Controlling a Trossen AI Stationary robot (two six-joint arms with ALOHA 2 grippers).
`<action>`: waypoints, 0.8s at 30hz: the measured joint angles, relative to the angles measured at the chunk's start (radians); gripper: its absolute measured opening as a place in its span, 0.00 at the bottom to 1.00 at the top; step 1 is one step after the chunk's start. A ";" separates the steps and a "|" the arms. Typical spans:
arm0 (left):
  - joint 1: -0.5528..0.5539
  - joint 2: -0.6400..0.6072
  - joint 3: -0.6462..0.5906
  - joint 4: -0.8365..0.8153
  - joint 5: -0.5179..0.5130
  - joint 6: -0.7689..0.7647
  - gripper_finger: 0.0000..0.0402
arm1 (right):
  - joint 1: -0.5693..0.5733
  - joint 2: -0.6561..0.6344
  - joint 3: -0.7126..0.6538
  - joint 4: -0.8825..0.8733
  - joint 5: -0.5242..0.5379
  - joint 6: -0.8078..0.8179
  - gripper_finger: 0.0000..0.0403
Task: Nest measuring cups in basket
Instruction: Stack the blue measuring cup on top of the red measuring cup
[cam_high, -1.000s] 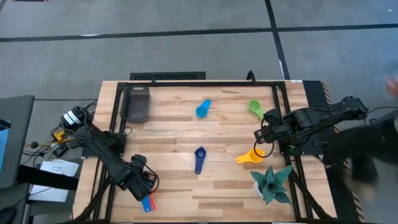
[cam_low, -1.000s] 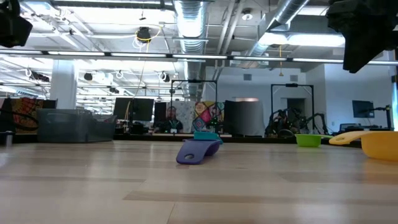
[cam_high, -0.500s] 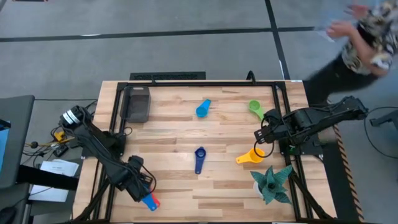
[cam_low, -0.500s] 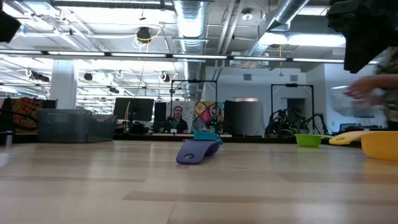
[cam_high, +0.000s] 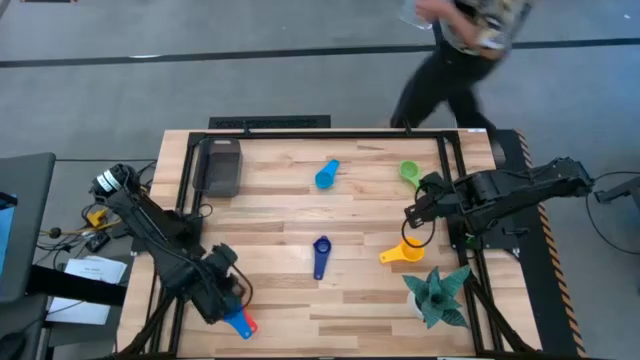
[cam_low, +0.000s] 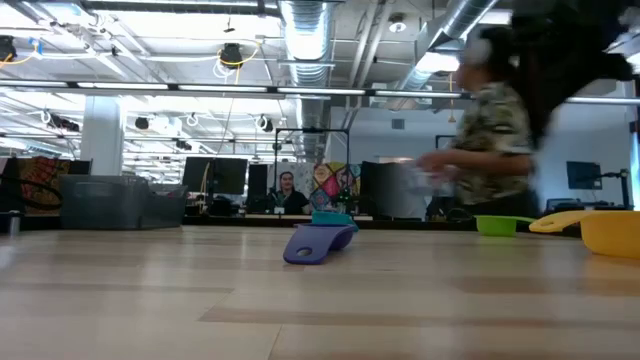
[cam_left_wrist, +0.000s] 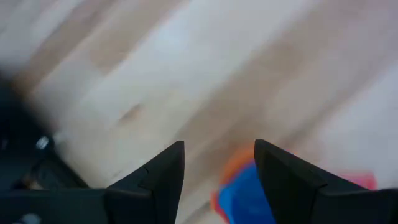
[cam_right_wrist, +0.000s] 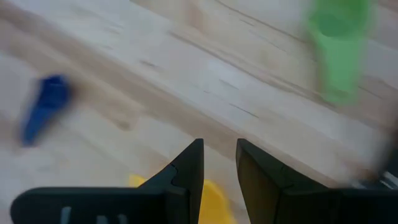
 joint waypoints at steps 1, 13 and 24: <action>-0.005 0.000 0.007 0.030 0.006 0.056 0.46 | -0.011 0.000 0.000 0.067 -0.008 -0.053 0.29; -0.105 0.001 0.036 0.484 0.039 0.523 0.32 | -0.045 0.168 0.002 1.087 -0.144 -0.421 0.29; -0.187 0.067 0.036 0.607 0.197 0.461 0.01 | 0.057 0.568 0.202 1.184 -0.195 -0.466 0.29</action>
